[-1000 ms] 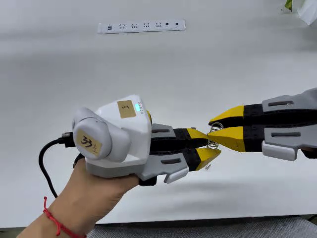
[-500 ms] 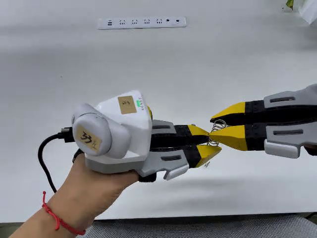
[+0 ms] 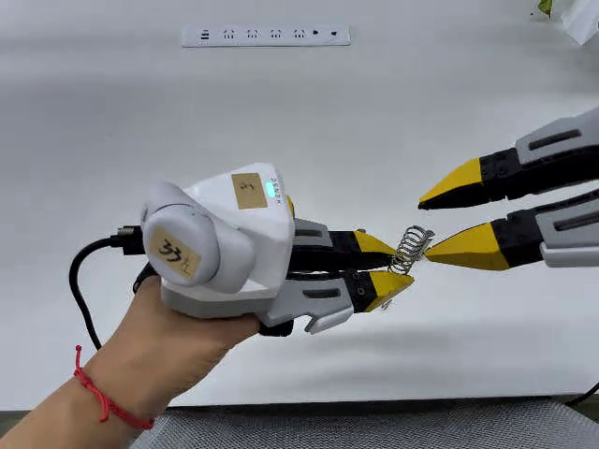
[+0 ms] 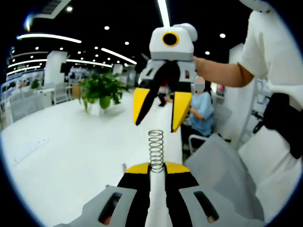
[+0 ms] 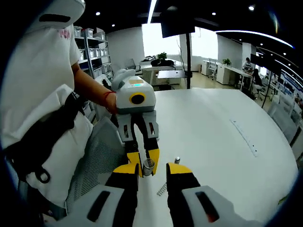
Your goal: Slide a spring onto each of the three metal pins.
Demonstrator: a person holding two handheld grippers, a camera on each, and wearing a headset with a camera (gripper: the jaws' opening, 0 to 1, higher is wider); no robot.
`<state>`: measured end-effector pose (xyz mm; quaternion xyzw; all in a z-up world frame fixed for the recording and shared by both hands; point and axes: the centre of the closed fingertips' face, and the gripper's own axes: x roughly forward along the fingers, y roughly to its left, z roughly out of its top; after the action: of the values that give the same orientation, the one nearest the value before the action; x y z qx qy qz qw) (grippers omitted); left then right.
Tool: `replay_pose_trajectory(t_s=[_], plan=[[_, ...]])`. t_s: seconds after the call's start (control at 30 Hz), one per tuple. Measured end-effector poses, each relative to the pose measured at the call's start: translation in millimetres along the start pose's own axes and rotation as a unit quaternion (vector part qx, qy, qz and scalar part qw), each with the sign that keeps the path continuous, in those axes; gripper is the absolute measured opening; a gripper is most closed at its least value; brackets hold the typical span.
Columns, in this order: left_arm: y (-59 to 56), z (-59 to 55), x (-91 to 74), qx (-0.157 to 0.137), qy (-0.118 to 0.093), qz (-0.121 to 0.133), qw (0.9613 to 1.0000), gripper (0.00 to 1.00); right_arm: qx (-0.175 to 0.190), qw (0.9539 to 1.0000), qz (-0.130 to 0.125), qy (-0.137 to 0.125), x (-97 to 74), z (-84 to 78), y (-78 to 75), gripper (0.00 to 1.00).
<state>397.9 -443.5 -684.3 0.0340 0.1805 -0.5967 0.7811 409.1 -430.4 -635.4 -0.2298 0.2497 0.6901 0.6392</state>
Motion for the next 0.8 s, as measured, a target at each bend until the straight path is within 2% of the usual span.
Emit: replay_pose_trajectory(t_s=[0.1,0.17,0.27,0.37,0.47,0.5,0.57,0.8], plan=[[-0.8,-0.9,1.0,0.01,0.007,-0.001,0.9999,0.1,-0.033,0.9983,0.029,0.039,3.6,-0.5,4.3,0.24],[-1.6,-1.7,1.6,0.017,0.013,-0.003,0.9998,0.1,-0.056,0.9948,0.051,0.068,7.5,-5.2,8.1,0.24],[-3.1,-3.9,2.7,0.03,0.023,-0.006,0.9993,0.1,-0.087,0.9872,0.078,0.108,13.4,-11.7,12.5,0.24],[-4.2,-4.6,3.3,0.037,0.027,-0.008,0.9989,0.1,-0.11,0.9797,0.098,0.137,18.8,-16.7,17.8,0.23],[-4.3,-5.4,3.8,0.042,0.03,-0.008,0.9987,0.1,-0.112,0.9761,0.11,0.149,23.7,-18.2,21.4,0.21],[-4.5,-5.4,4.0,0.044,0.031,-0.008,0.9985,0.1,-0.122,0.973,0.113,0.16,24.6,-20.2,21.5,0.2],[-4.9,-5.7,4.2,0.046,0.032,-0.008,0.9984,0.1,-0.13,0.9697,0.116,0.172,25.7,-23.1,21.8,0.18],[-6.1,-4.9,5.6,0.05,0.03,-0.009,0.9983,0.1,-0.129,0.9655,0.127,0.187,26.3,-26.9,21.1,0.17]])
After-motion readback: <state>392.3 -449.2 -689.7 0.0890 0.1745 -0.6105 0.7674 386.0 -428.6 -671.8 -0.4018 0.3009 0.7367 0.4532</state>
